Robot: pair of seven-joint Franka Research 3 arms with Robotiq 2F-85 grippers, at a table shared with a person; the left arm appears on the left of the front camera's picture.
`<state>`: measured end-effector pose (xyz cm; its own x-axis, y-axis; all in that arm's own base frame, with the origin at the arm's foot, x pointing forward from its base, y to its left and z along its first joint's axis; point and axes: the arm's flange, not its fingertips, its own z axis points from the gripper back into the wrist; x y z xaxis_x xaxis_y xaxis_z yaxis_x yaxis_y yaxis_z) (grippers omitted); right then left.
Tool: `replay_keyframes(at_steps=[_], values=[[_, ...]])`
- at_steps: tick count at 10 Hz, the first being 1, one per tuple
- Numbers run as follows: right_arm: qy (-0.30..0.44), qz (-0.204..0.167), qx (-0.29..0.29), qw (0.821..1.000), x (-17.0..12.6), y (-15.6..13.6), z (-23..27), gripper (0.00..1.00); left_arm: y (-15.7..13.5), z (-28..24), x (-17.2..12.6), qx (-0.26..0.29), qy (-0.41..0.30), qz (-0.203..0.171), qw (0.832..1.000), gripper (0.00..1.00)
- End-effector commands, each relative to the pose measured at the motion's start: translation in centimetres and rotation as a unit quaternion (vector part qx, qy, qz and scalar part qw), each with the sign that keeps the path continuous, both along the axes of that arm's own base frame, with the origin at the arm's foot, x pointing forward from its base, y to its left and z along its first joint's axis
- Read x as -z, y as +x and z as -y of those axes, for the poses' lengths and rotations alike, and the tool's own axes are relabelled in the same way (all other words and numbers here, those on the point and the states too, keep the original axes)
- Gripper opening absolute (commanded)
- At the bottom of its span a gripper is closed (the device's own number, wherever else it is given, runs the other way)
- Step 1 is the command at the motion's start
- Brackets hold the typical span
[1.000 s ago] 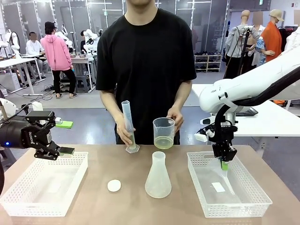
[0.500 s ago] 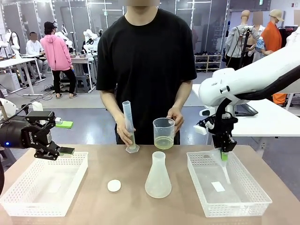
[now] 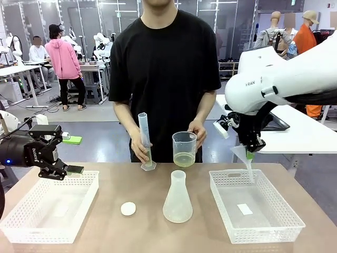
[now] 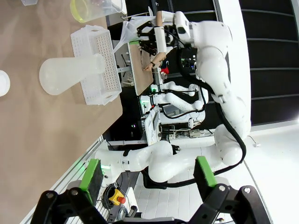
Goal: Prepare the solutions needed for the experiment.
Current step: Pick up the Plastic Funnel and insert it into the Big flask.
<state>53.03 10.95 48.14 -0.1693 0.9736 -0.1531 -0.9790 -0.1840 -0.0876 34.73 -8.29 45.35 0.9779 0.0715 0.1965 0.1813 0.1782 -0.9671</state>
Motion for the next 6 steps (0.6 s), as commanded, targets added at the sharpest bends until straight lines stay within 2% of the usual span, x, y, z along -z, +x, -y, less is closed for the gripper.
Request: replay_keyframes(at_steps=[1, 3, 6], values=[[-0.024, 0.078, 0.016, 0.997, -0.5, -3.8, -0.8, 0.00, 0.0, 0.1, -0.1, 0.004, -0.004, -0.001, 1.000, 1.00], [-0.032, 0.155, 0.021, 0.987, -2.7, -6.9, -1.7, 0.00, 0.0, 0.1, -0.1, 0.004, -0.004, -0.001, 1.000, 1.00], [-0.027, 0.217, 0.038, 0.975, -4.3, -10.0, -2.2, 0.00, 0.0, 0.1, -0.1, 0.004, -0.004, -0.001, 1.000, 1.00]])
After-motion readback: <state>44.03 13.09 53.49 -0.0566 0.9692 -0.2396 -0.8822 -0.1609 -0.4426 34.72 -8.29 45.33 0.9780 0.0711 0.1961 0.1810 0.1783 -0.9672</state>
